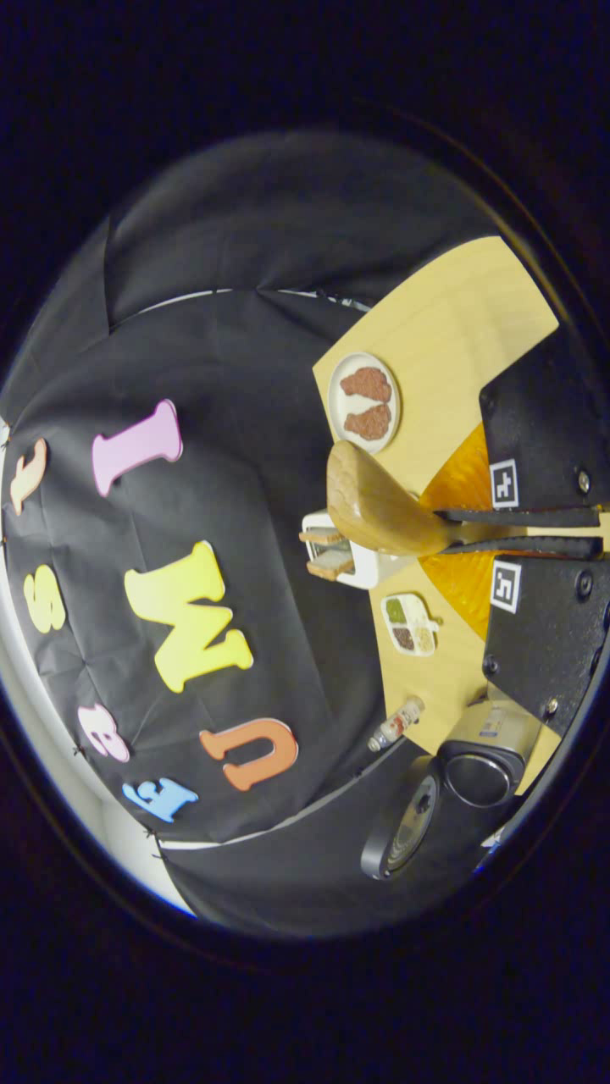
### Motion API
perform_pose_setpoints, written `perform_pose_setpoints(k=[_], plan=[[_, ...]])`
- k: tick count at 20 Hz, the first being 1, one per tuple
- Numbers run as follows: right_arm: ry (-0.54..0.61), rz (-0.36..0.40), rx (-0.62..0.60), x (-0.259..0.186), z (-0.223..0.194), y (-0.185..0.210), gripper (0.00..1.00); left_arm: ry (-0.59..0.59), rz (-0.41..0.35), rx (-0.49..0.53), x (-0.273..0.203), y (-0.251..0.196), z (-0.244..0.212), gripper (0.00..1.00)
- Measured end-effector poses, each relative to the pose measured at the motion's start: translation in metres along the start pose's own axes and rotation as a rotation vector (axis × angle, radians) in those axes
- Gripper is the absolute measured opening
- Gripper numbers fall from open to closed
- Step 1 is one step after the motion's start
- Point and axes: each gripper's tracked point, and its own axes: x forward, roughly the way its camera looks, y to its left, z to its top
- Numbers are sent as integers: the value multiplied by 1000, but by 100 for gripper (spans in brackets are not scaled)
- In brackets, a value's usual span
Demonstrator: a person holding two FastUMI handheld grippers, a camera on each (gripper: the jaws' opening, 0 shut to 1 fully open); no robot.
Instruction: Close the left gripper, press the button to open the rice cooker; take a wooden spoon from the chopstick holder with the right hand, scoop a spoonful of rice and pour it into the rice cooker, then put the wooden spoon back into the chopstick holder.
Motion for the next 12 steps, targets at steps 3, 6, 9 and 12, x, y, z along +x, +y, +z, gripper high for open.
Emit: perform_pose_setpoints(k=[3,6,9,12], plan=[[37,56,-2,2,-24,55,9,3,-12,-8,-4,15,-1,95],[76,72,-41,11,-56,88,9,10,-13,-1,-4,31,-3,95],[109,41,-105,27,-90,101,9,21,-5,1,-8,51,-8,95],[123,-20,-216,47,-121,98,9,50,5,13,-9,67,-18,95]])
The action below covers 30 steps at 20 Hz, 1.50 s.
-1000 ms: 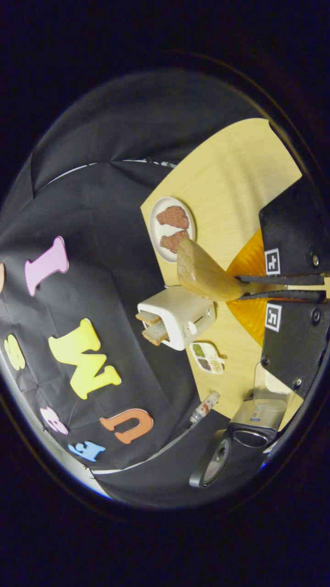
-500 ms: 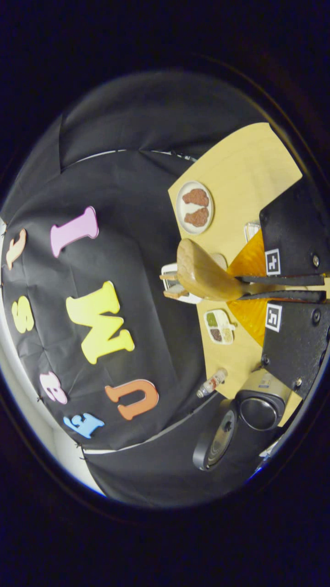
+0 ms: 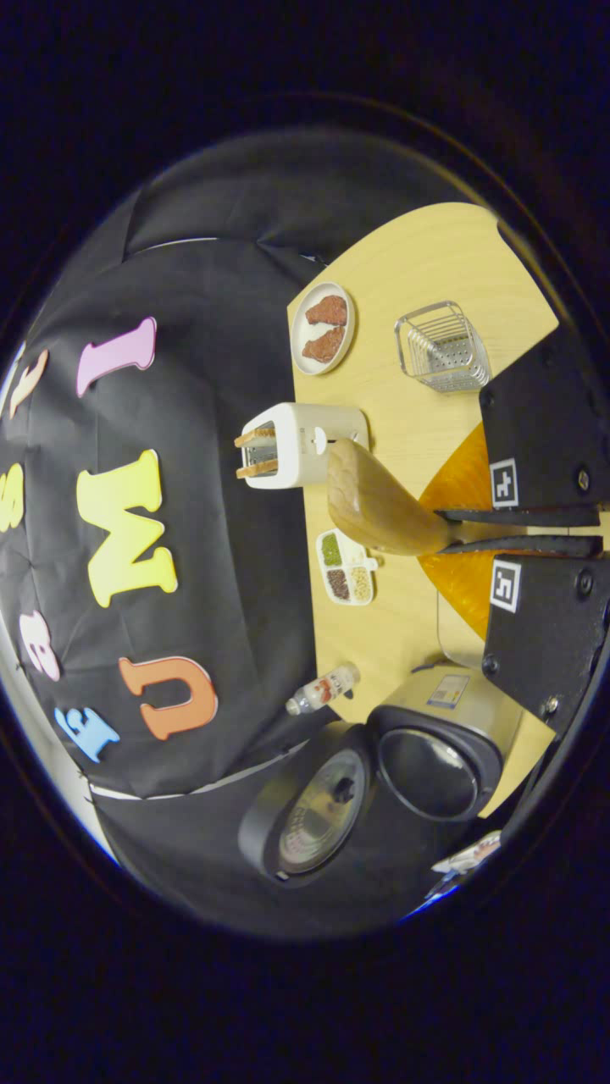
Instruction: Close the left gripper, press the button to open the rice cooker; take a wooden spoon from the chopstick holder with the right hand, scoop a spoonful of rice and pour it into the rice cooker, then put the wooden spoon back into the chopstick holder.
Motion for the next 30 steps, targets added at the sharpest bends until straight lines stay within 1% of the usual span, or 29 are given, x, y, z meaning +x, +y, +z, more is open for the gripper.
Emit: perform_pose_setpoints(k=[2,5,8,10,15,18,24,26,30], plan=[[-5,-52,-90,14,-14,-3,9,19,0,5,0,7,-7,95],[-24,-134,-242,25,-23,-9,9,44,2,6,-2,16,-16,95],[-47,-159,-313,28,-32,1,9,63,2,7,-1,22,-21,95],[-47,-140,-334,31,-40,16,9,66,4,1,-1,28,-23,95],[15,7,-178,27,-62,61,9,77,20,-6,-5,40,-27,95],[47,61,-50,21,-62,72,9,78,31,-13,-8,47,-29,95],[105,159,191,11,-56,81,9,85,22,-28,-9,37,-29,95],[119,191,289,10,-52,83,9,85,19,-26,-11,32,-29,95],[157,234,440,15,-55,69,9,87,18,-17,-9,19,-26,95]])
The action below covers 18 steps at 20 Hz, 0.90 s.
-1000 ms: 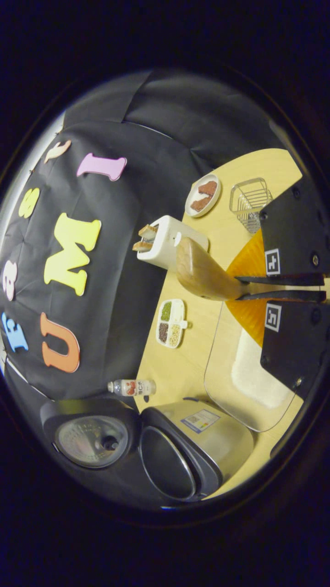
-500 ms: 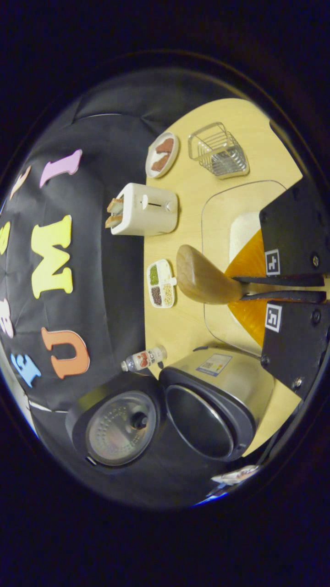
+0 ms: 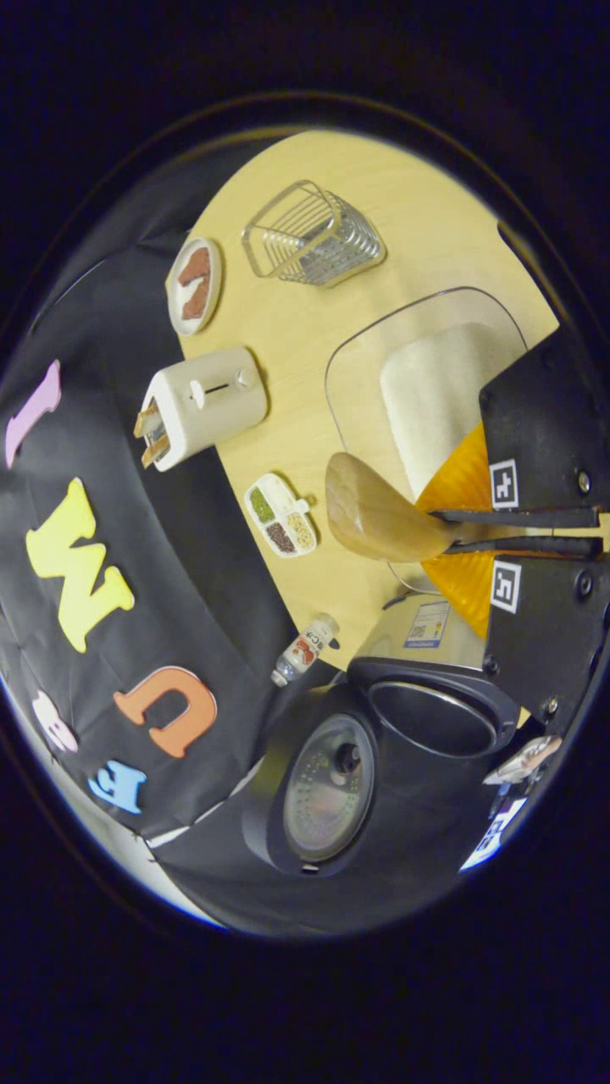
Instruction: Close the left gripper, press the button to open the rice cooker; take a wooden spoon from the chopstick holder with the right hand, scoop a spoonful of rice and pour it into the rice cooker, then put the wooden spoon back into the chopstick holder.
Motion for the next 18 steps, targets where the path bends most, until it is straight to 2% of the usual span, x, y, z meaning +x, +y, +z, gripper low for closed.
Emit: perform_pose_setpoints(k=[3,6,9,12,15,18], plan=[[1,16,57,-3,8,-16,9,3,3,15,2,-12,1,95],[0,66,184,-12,16,-29,9,14,1,21,5,-26,-1,95],[-8,99,282,-23,26,-42,9,28,-21,-29,7,-48,-1,95],[-23,141,349,-41,44,-46,9,18,-21,-29,9,-62,0,95],[-44,180,372,-56,70,-35,9,15,-13,-21,10,-67,-2,95],[-52,229,352,-69,90,-1,9,9,3,-15,5,-60,-3,95]])
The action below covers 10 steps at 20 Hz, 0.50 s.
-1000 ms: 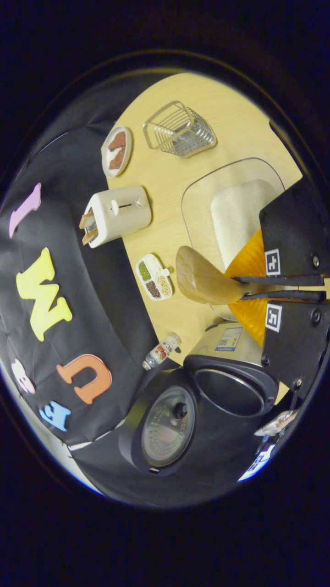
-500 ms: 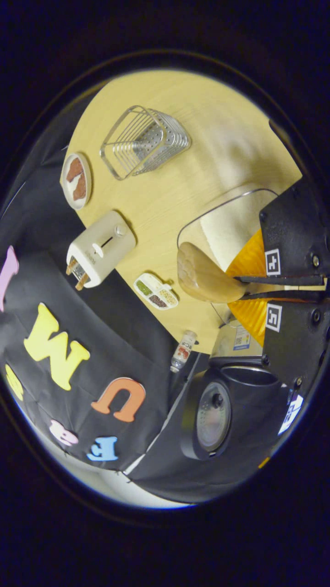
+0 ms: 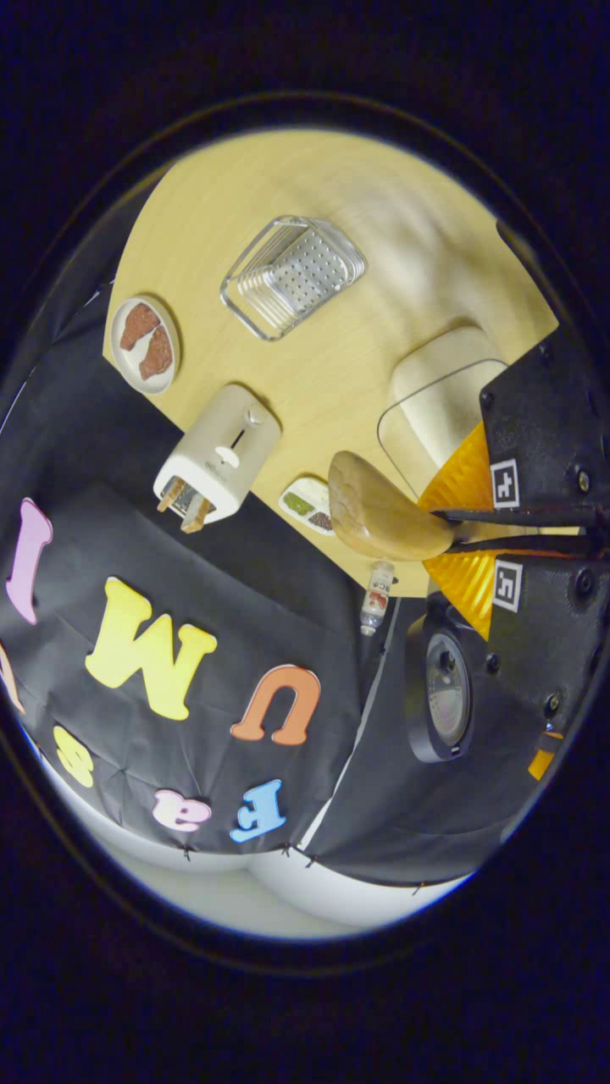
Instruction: Close the left gripper, press the button to open the rice cooker; take a wooden spoon from the chopstick holder with the right hand, scoop a spoonful of rice and pour it into the rice cooker, then put the wooden spoon back into the chopstick holder.
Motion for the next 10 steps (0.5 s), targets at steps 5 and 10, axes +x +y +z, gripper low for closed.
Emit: perform_pose_setpoints(k=[5,10], plan=[[39,115,-56,21,-20,89,9,-37,32,-16,-7,27,6,95],[77,164,-172,61,-56,150,8,-63,30,-8,-14,49,11,95]])
